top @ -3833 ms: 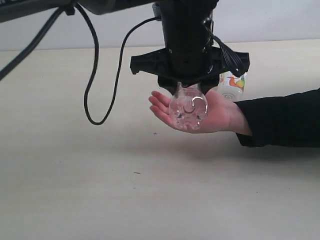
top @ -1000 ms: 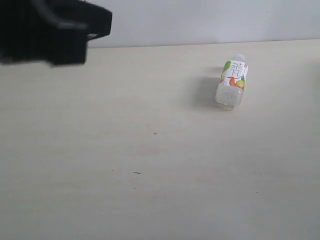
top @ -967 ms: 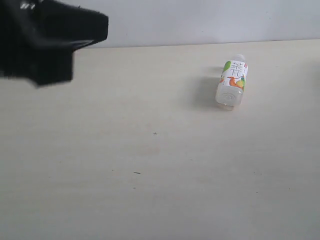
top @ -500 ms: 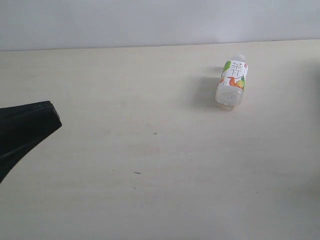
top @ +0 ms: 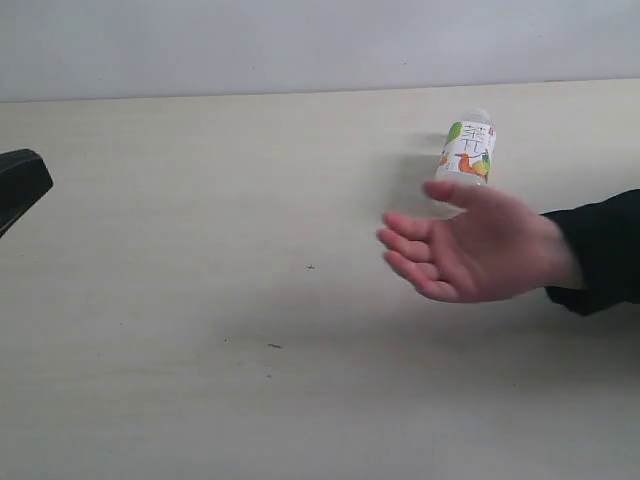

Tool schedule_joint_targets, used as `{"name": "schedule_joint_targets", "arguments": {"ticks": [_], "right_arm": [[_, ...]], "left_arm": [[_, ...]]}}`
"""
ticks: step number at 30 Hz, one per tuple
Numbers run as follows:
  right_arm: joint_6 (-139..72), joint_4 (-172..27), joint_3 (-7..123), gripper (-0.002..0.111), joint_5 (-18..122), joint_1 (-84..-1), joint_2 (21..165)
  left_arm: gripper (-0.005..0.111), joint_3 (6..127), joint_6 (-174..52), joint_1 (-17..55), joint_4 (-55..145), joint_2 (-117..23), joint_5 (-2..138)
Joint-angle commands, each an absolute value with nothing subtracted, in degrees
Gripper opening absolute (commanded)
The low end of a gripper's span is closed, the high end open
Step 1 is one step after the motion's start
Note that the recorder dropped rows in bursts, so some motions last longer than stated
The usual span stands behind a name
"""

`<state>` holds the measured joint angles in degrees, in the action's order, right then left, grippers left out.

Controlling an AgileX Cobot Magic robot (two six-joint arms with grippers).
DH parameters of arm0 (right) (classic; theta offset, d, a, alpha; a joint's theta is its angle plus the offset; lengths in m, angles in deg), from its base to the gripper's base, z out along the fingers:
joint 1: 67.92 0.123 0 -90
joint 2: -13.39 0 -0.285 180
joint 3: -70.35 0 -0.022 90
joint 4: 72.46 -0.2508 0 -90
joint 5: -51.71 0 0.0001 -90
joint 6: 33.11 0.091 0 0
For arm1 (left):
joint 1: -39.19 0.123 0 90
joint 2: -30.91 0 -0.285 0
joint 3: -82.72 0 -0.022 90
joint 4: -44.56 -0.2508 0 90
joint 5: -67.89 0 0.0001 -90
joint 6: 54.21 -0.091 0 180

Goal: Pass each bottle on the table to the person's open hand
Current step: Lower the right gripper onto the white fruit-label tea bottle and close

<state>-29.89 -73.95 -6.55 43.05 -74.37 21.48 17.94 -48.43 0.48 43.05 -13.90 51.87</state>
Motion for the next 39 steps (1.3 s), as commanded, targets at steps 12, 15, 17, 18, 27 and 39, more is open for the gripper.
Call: {"name": "schedule_joint_targets", "arguments": {"ticks": [12,15,17,18,27,39], "right_arm": [[-17.14,-99.89,-2.19,0.000,70.05,-74.57,21.63],[-9.00,-88.90,5.83,0.000,70.05,-74.57,28.55],[-3.46,-80.90,11.92,0.000,68.38,-74.57,35.55],[-0.74,-76.11,15.76,0.000,66.09,-74.57,39.96],[2.22,-61.39,49.40,0.000,41.35,-72.82,79.74],[-13.17,-66.13,91.18,0.003,-8.62,-55.09,125.22]], "left_arm": [[0.000,17.75,-47.95,0.91,43.74,-13.61,52.57],[0.000,17.75,-47.95,0.91,43.74,-13.61,52.57],[0.000,17.75,-47.95,0.91,43.74,-13.61,52.57],[0.000,17.75,-47.95,0.91,43.74,-13.61,52.57],[0.000,17.75,-47.95,0.91,43.74,-13.61,52.57],[0.000,17.75,-47.95,0.91,43.74,-13.61,52.57]]}}
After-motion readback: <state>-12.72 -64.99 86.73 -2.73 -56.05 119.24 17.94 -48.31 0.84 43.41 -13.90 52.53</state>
